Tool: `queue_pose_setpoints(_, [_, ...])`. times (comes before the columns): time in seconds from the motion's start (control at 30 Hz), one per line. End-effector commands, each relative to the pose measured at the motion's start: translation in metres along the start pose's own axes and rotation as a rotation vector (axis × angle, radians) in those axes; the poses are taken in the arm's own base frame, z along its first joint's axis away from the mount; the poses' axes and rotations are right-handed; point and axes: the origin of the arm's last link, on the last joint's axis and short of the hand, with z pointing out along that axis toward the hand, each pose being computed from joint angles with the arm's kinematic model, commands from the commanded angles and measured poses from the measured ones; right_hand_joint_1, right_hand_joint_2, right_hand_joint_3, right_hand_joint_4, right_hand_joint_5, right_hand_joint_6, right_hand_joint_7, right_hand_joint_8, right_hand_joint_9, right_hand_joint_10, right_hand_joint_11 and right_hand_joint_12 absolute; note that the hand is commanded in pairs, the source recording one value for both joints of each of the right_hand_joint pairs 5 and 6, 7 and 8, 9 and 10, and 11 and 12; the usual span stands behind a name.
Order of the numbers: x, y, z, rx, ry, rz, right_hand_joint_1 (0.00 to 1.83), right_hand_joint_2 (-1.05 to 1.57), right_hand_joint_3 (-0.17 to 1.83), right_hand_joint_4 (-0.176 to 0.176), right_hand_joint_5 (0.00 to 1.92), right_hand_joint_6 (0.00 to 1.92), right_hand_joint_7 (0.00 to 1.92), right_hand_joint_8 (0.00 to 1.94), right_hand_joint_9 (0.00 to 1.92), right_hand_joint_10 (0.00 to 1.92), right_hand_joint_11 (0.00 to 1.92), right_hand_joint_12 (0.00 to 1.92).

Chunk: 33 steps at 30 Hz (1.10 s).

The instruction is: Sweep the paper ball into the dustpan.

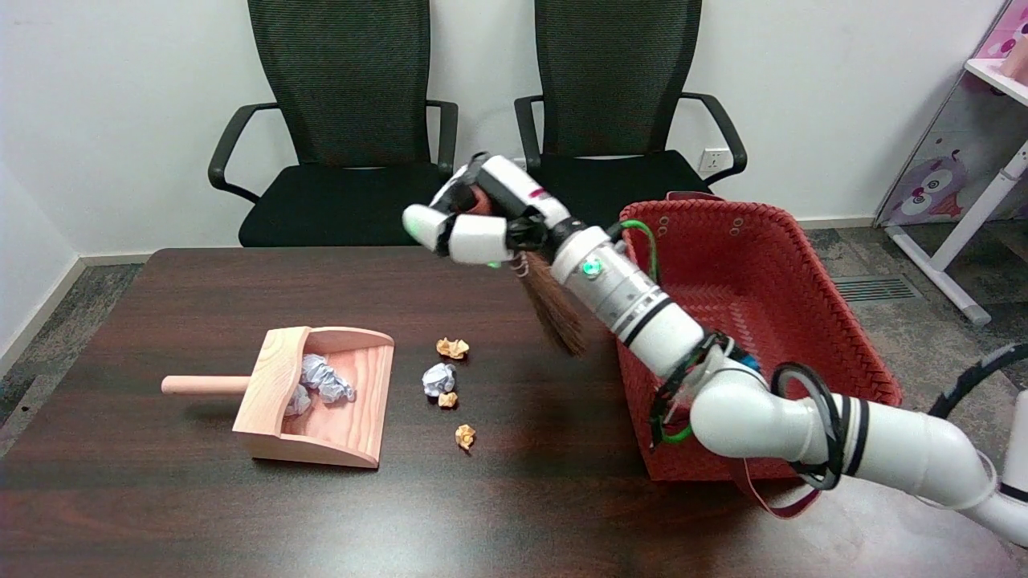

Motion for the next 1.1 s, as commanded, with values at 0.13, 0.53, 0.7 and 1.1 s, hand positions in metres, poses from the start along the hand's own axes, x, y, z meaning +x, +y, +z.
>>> queue_pose_setpoints(0.13, [-0.056,0.008,0.031,-0.042,-0.236,-0.213,0.99,1.57,0.55,0.035,1.92,1.92,1.92,1.92,1.92,1.92,1.92,1.92])
queue_pose_setpoints(0.53, [-0.072,0.048,0.032,-0.199,-0.212,0.006,0.98,1.57,0.48,0.027,1.92,1.92,1.92,1.92,1.92,1.92,1.92,1.92])
queue_pose_setpoints(0.7, [-0.083,0.066,0.038,-0.290,-0.178,0.198,0.98,1.57,0.47,0.028,1.92,1.92,1.92,1.92,1.92,1.92,1.92,1.92])
queue_pose_setpoints(1.1, [-0.094,0.059,0.050,-0.300,-0.119,0.573,0.95,1.57,0.35,0.013,1.92,1.92,1.92,1.92,1.92,1.92,1.92,1.92])
